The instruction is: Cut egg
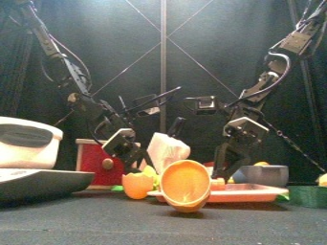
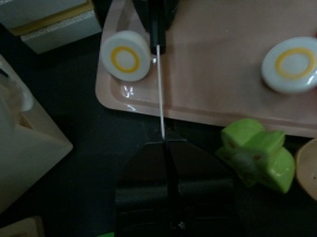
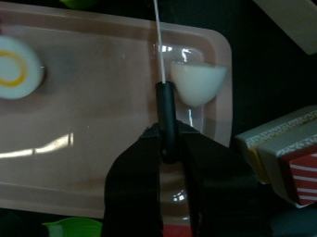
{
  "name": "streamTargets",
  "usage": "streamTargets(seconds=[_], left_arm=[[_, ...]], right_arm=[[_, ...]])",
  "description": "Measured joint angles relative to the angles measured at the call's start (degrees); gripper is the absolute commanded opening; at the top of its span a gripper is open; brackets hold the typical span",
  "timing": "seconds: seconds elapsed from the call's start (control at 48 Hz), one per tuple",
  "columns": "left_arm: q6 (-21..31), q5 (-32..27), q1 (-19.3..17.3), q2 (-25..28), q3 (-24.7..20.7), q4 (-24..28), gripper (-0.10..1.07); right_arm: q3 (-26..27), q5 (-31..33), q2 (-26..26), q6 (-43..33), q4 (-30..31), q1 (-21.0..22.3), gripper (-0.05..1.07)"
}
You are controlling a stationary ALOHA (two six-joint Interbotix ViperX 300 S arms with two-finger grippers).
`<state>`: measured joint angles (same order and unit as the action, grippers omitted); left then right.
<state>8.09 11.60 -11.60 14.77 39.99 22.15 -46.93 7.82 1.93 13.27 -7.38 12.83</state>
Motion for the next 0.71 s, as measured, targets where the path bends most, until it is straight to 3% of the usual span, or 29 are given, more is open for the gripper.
streamTargets(seconds=[0.479, 0.708], left_arm=[[0.0, -0.7, 0.0, -6.86, 1.58, 0.09, 0.14], [0.0, -0.7, 0.09, -6.86, 1.58, 0.18, 0.28]], right_arm=[[1.05, 4.75, -6.42, -0.18, 0.26, -0.44, 0.4], [0.97, 4.92, -6.59, -0.26, 0.35, -0.53, 0.4]])
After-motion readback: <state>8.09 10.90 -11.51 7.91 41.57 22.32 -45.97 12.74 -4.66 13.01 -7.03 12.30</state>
